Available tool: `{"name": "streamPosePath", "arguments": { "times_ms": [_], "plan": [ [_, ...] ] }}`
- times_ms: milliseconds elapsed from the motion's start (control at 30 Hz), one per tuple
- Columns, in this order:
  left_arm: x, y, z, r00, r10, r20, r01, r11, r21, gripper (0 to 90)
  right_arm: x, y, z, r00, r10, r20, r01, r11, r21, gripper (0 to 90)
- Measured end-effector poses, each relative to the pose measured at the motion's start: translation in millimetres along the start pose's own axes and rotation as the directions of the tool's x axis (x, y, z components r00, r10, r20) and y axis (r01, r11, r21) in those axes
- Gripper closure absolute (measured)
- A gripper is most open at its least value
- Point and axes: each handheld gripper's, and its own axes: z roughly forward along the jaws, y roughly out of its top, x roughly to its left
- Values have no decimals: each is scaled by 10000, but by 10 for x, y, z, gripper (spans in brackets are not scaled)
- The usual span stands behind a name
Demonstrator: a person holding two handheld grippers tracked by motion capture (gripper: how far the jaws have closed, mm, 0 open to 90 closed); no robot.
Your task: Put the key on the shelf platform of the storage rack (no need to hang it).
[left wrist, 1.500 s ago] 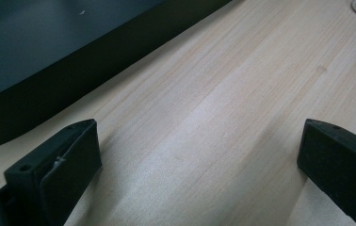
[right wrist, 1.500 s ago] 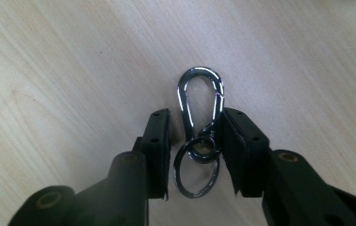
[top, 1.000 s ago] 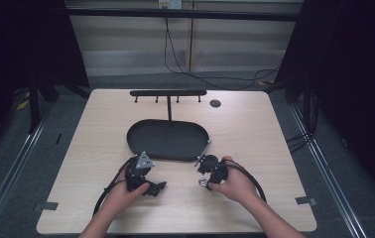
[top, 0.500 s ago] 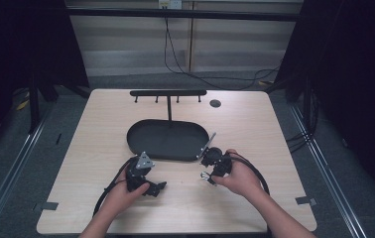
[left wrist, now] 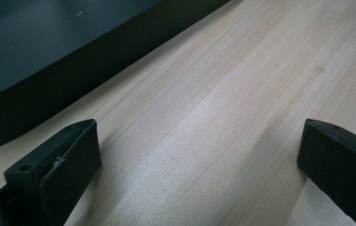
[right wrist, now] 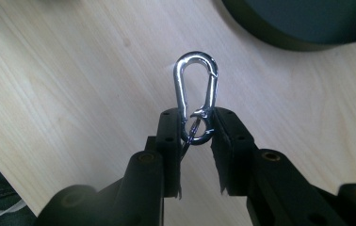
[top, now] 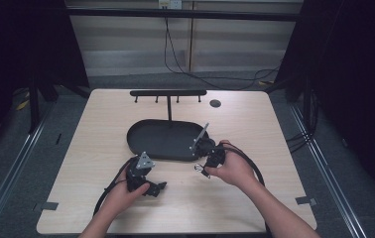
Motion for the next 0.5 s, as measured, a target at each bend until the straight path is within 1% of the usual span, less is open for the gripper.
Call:
{"name": "streamPosePath", "arguments": {
  "times_ms": [67, 167, 300, 367, 500],
  "plan": [
    [1, 1, -1, 10000, 50, -23, -50, 10000, 12, 0, -16, 24, -14, 10000, 32, -66, -33, 10000, -88, 734],
    [0, 2, -1, 10000, 41, -18, -41, 10000, 11, 0, -56, 52, -45, 9999, 158, 12, -158, 9998, -90, 733],
    [-3, 4, 0, 10000, 41, -20, -41, 10000, 31, 0, -118, 70, -79, 9996, 269, 27, -268, 9993, -278, 733],
    [-3, 5, 1, 10000, 63, -13, -63, 10000, 26, 0, -147, 82, -96, 9991, 418, -11, -418, 9985, -350, 733],
    [-4, 6, 2, 10000, 69, -11, -69, 10000, 25, 0, -188, 108, -119, 9988, 489, -70, -492, 9976, -483, 733]
  ]
}}
